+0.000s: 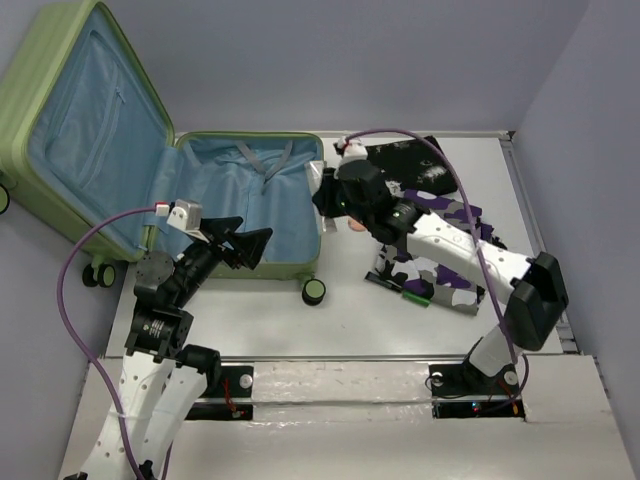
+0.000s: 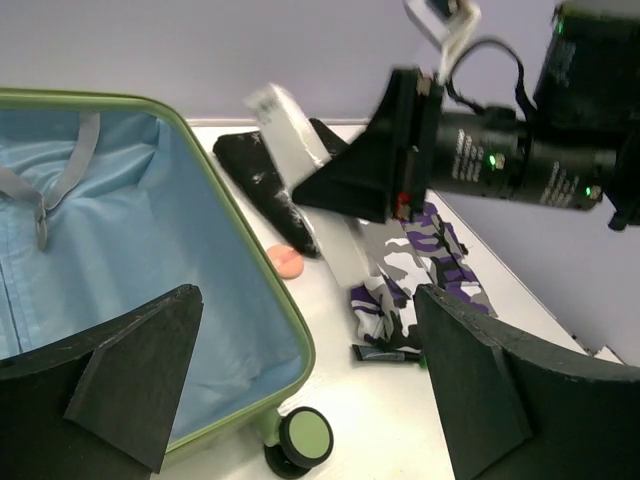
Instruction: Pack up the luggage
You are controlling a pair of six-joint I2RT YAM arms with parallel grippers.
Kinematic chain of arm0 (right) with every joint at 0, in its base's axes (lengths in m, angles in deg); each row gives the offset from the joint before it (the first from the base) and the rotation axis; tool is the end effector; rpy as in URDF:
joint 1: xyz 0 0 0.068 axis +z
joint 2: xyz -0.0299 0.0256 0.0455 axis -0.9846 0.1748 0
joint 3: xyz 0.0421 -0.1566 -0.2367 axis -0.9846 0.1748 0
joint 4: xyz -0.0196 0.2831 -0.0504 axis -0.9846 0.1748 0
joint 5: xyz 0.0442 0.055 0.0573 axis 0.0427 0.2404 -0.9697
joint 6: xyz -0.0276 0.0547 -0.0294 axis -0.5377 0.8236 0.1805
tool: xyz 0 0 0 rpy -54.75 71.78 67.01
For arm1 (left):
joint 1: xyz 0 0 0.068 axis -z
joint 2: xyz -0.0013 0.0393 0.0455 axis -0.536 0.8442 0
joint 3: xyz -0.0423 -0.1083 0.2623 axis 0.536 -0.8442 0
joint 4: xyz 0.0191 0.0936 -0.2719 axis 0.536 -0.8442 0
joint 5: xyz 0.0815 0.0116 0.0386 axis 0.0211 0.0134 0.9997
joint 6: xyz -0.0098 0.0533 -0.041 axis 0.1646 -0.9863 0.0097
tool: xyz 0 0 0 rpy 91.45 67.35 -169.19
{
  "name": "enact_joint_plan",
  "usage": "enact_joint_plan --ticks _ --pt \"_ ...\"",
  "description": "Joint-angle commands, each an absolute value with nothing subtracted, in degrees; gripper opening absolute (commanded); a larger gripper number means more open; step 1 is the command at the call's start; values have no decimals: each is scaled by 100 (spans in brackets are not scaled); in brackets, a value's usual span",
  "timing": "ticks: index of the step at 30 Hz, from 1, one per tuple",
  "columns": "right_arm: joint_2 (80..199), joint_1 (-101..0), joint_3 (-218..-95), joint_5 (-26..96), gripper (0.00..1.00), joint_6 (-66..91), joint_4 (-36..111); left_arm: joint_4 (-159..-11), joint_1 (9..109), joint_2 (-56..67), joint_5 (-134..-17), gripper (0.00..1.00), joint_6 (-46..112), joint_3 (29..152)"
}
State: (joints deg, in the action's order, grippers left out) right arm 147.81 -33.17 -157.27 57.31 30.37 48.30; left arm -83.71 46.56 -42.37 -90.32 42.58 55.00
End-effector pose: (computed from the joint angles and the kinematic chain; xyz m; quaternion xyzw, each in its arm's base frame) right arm 0.2933 0.2913 0.3346 -0.0889 0.8331 0.2243 0.4978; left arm 0.1464 -0.0592 0.3710 0.1186 0.6234 -0.3524 0.6878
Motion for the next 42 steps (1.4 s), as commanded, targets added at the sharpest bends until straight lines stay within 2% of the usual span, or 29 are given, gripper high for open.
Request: enact_joint_plan --ticks 1,2,3,4,6,9,12,15,21,24,34,35,36,37,38,42 --pt "16009 -3124 -17249 4665 58 2845 4320 -8240 4665 -4265 -8851 99 4207 5736" --pt "16170 -3124 -17469 4664 76 2810 4390 -8258 4665 -4256 -8850 99 4180 5736" --pt "16285 -3124 -17628 4690 91 2793 4521 -8275 4665 -4256 -8841 99 4171 5745" --pt "16339 -3124 -17716 4751 100 2766 4557 -8284 4665 -4247 -8833 99 4163 5745" --pt "16235 -3238 -17604 4988 100 2687 4575 -8284 4665 -4212 -8903 99 4145 5753" --pt "15832 -3666 -16876 5208 86 2853 4549 -8284 4665 -4177 -8964 99 4136 5771" --pt "15488 -4089 -15999 5489 67 2995 4496 -8258 4665 -4142 -9052 99 4162 5762" --pt "15486 -4371 -15434 5797 58 3021 4496 -8258 4665 -4089 -9122 99 4162 5762" --pt "16092 -4600 -15309 5876 57 3012 4645 -8258 4665 -4027 -9158 99 4145 5762" --pt "16558 -4653 -15546 5885 53 2907 4760 -8258 4665 -3975 -9219 99 4145 5762" --pt "17603 -4706 -16188 5902 53 2845 4970 -8266 4665 -3948 -9272 99 4110 5780" --pt "17648 -4706 -16214 5920 45 2837 4988 -8266 4665 -3939 -9272 99 4110 5788" --pt "17649 -4706 -16197 5955 26 2845 4988 -8266 4665 -3939 -9281 99 4110 5789" --pt "17588 -4706 -16171 5990 19 2854 4988 -8266 4665 -3931 -9272 99 4110 5789" --pt "17500 -4706 -16127 6052 15 2880 4919 -8266 4656 -3931 -9289 99 4101 5789" --pt "16578 -4706 -15644 6061 7 2740 4505 -8258 4647 -3922 -9298 99 4101 5789"
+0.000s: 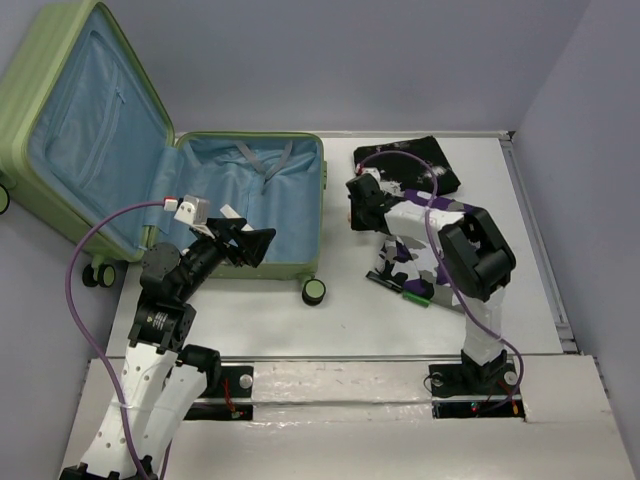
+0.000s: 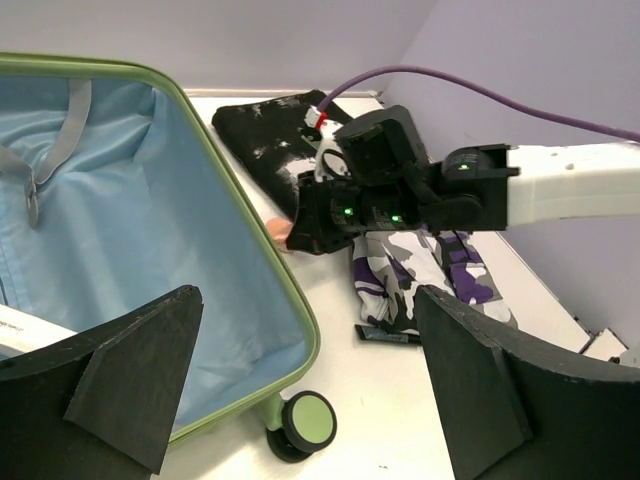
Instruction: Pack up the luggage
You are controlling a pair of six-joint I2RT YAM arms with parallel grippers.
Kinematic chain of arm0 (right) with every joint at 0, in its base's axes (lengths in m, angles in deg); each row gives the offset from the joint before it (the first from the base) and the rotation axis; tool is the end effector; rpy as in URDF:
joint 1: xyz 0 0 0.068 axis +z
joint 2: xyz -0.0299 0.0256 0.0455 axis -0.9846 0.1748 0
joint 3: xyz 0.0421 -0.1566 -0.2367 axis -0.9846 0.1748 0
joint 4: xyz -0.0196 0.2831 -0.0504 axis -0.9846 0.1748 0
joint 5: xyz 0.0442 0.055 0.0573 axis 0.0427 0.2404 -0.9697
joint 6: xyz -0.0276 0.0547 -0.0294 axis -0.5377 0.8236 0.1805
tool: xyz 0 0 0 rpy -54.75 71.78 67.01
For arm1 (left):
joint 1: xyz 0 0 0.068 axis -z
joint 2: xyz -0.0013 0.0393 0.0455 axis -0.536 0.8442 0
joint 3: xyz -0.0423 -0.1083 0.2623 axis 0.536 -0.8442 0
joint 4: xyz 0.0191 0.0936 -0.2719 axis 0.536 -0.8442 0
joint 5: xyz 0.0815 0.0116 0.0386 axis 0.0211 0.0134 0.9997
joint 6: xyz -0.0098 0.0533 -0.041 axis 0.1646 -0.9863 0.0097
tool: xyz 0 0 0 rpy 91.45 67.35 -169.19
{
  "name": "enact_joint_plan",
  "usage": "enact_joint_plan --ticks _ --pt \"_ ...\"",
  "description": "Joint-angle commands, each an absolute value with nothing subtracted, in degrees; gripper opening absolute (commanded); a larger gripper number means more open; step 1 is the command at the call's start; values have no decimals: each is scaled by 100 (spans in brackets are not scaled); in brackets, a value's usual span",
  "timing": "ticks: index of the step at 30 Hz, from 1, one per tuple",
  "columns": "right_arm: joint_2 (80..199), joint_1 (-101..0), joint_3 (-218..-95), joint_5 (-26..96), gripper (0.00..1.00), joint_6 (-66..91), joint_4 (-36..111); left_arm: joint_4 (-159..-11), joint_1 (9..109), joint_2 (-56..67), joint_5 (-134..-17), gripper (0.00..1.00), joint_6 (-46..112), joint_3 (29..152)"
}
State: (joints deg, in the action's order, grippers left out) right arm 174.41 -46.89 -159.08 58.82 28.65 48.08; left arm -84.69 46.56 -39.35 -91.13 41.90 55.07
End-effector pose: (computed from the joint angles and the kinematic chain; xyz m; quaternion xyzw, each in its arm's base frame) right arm 0.4089 0.2474 0.1462 -0.0297 0.9287 0.0438 0.3670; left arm 0.1591 -0.0631 0.3618 0.1217 0.6475 -0.3510 0.6654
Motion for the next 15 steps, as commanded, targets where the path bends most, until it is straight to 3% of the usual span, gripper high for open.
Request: enact_joint_plan --ticks 1,6,12,13,14,15 --pt "16376 -4706 -15547 6070 7 2705 4496 -8249 4647 -3930 -9307 98 4092 5780" --pt "15322 -4365 -15563 5631 7 2441 4356 -8152 4621 -3913 -9457 97 4136 5753" --pt "15389 -3731 -16818 4718 7 2484 4154 -8135 4594 -3808 -9500 91 4197 5736" --pt "15781 -3652 -17117 4490 14 2546 4171 -8100 4594 -3781 -9535 91 4224 5710" --pt "16029 -3651 -17424 3940 31 2607 4188 -8056 4594 -3720 -9701 91 4267 5675" --pt "16554 -3651 -18123 3734 66 2695 4484 -7951 4594 -3676 -9755 91 4338 5657"
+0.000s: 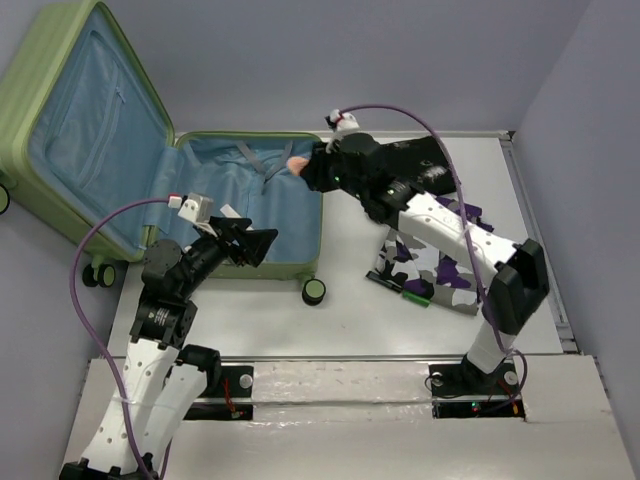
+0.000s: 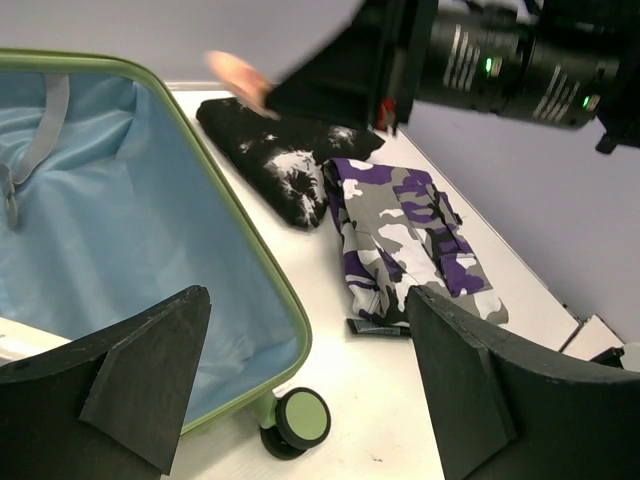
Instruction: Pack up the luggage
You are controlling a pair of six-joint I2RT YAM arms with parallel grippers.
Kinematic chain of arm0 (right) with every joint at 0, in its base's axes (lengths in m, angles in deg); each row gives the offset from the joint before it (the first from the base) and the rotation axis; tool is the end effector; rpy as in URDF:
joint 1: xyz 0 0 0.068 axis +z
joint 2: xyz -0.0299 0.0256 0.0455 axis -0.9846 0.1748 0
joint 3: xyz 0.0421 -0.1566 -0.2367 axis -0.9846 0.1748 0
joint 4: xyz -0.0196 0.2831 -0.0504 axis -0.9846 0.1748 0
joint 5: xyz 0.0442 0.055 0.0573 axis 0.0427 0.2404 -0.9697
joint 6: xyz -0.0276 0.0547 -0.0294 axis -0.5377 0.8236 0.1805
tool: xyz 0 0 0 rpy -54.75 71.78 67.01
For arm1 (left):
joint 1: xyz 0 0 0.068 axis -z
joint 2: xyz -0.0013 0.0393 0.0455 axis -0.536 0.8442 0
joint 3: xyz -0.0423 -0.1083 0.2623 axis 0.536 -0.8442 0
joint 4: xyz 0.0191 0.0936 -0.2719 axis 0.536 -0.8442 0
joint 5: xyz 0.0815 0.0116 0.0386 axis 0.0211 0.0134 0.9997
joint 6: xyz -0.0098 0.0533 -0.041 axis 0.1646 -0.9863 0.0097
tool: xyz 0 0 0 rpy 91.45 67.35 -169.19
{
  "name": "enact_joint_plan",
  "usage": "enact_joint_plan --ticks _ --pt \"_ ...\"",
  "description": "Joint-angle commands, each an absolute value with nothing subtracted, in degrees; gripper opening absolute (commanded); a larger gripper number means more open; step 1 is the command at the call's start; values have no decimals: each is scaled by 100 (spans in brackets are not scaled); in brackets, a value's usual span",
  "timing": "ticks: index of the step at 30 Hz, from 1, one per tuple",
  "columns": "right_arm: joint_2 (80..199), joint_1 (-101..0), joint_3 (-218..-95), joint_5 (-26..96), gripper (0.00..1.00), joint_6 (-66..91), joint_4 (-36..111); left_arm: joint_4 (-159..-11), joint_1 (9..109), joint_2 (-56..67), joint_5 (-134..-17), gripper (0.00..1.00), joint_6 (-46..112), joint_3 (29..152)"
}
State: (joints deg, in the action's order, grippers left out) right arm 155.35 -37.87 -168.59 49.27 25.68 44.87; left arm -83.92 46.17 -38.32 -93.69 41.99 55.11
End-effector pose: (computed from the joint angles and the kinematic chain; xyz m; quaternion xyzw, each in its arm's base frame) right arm 0.3434 0.3009 0.3653 -0.1171 0.7972 0.2636 0.5303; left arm 0.1620 -0.0649 0.3608 0.1352 0.6472 -0.3617 0.6573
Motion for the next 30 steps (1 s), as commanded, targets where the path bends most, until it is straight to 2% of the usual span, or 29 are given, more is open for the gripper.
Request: enact_joint_plan --ticks 1,3,7,9,10,11,12,13,15,19,24,30 --pt "16768 -3651 -18470 3628 76 2731 4748 -7915 4594 -3658 -9782 91 4399 5622" --pt "16919 -3651 -18719 3872 85 2740 5136 -7854 4603 -3570 -9747 90 4653 5586" --pt "16244 -3844 -17939 4206 81 2775 4972 -7626 4822 -3421 -9615 87 5040 5490" --pt "15518 -4064 -17096 4531 72 2810 4822 -7440 5468 -3184 -9353 84 5138 5533" --pt "15235 -4151 -16771 4714 68 2810 4778 -7449 5839 -2940 -8777 84 5112 5708" --pt "14927 -4335 -16072 5108 62 2845 4751 -7475 6660 -2807 -8414 84 4981 5805" --pt "14324 -4476 -15726 5208 53 2880 4699 -7510 7069 -2614 -8063 83 4884 6050" --pt "14031 -4660 -15392 5226 53 2933 4690 -7598 7447 -2421 -7650 83 4814 6052" --pt "13216 -5212 -14442 5112 46 3117 4663 -7914 8298 -1622 -6664 79 4795 6482" --pt "12142 -5785 -13080 5173 46 3214 4672 -8020 9144 -60 -5313 72 5408 6877" --pt "11515 -6033 -12515 5209 46 3223 4760 -7941 9850 1226 -4474 65 6532 7177" --pt "11277 -6103 -12382 4849 46 3214 4769 -7555 10052 2300 -3894 64 7422 7362"
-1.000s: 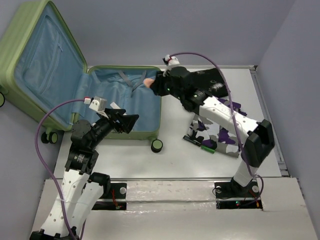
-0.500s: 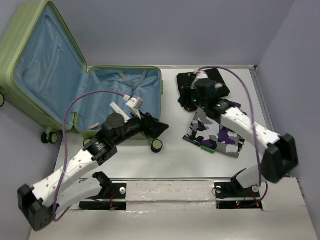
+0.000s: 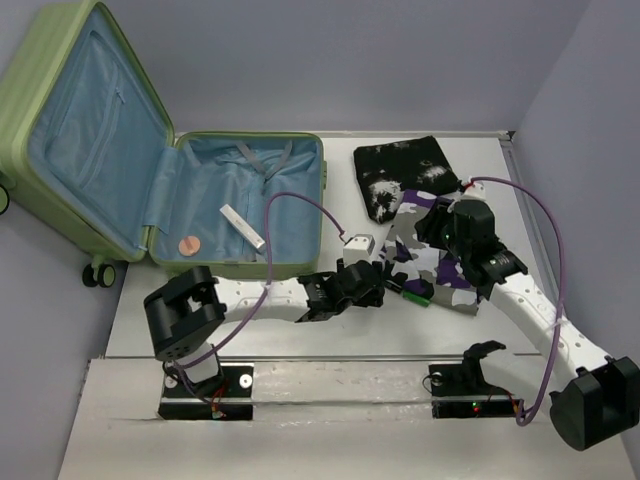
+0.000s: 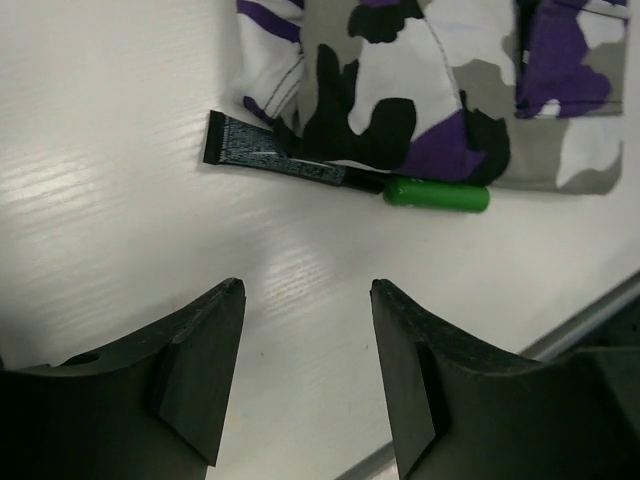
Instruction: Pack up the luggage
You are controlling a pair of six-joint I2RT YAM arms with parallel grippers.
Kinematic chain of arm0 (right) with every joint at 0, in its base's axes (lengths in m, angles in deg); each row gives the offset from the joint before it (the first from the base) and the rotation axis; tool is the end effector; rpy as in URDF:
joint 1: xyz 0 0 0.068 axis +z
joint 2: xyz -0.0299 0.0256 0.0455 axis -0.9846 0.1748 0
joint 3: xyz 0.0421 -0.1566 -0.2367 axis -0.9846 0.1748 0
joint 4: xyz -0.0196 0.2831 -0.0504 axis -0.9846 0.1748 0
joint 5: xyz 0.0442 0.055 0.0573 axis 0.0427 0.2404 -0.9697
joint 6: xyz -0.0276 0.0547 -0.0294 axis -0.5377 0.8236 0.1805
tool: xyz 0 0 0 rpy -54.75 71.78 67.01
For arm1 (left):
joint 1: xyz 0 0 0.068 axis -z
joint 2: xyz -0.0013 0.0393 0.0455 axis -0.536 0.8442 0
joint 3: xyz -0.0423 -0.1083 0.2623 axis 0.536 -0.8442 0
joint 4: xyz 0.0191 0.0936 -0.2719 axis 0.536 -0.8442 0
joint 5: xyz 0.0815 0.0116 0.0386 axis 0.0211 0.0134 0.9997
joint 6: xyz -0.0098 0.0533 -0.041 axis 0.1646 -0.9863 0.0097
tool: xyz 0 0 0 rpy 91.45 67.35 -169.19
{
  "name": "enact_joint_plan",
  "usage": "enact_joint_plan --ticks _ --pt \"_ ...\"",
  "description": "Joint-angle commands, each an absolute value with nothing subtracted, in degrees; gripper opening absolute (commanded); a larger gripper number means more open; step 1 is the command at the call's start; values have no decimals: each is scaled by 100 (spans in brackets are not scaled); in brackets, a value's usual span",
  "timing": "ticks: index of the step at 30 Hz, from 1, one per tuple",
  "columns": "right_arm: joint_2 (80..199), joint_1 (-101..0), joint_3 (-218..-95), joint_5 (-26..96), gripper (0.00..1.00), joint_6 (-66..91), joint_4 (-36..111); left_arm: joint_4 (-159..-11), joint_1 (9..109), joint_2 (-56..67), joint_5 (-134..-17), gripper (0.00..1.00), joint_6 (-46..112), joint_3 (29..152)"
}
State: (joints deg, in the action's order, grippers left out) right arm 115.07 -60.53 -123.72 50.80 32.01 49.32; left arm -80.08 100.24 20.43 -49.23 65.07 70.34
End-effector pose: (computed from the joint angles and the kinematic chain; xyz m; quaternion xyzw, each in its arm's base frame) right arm 0.2499 0.0794 0.2812 0.0919 0.8441 0.1471 0.5073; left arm 0.1595 -0.3472 0.2016 0.1060 0.8592 -0.3225 0.3828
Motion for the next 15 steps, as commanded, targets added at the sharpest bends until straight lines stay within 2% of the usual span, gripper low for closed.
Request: enact_joint_plan --ticks 1,6,10,15 --pt "11259 -6103 -12374 4787 46 3214 4760 -7485 10052 2379 -3797 64 7484 7362" --pt "11110 -6103 -12321 4567 46 3109 4769 -7273 9991 2977 -3506 63 7809 7572" --pt "11039 -6103 -12303 4462 46 3056 4777 -7212 9886 3408 -3585 57 7827 7739" --pt "11066 -6103 -12286 4286 46 3030 4777 -7001 9806 3698 -3673 54 7863 7766"
